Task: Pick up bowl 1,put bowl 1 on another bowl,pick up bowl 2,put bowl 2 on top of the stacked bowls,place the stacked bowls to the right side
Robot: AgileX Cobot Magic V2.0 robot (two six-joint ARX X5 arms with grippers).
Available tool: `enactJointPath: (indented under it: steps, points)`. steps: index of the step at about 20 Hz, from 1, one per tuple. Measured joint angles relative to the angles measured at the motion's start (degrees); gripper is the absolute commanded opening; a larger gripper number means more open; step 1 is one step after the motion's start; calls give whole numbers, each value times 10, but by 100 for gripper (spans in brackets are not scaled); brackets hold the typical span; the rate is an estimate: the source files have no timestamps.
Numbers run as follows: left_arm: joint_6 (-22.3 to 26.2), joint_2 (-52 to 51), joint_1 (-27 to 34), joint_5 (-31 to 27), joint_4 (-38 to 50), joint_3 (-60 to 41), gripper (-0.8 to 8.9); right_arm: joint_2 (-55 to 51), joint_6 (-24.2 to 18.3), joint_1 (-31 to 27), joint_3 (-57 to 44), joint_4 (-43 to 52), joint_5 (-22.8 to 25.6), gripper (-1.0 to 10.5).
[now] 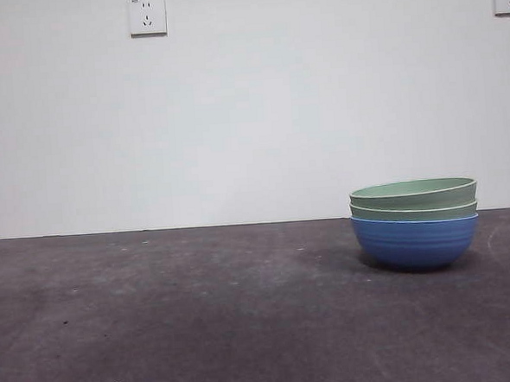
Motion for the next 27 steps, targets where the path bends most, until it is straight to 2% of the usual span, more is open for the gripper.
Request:
enactJointPath:
  steps: [4,9,12,17,27]
  points:
    - [0,-43,17,0,14,-132,-3,0,0,0,0,0,0,3]
    - [-7,-85,23,0,14,-218,-3,0,0,0,0,0,0,3]
    - [-22,-104,24,0,3,-235,-3,0,0,0,0,0,0,3]
    - [-48,-117,24,1,-101,-241,-2,0,0,0,0,0,0,3]
    - [-52,-117,24,2,-100,-241,-2,0,0,0,0,0,0,3]
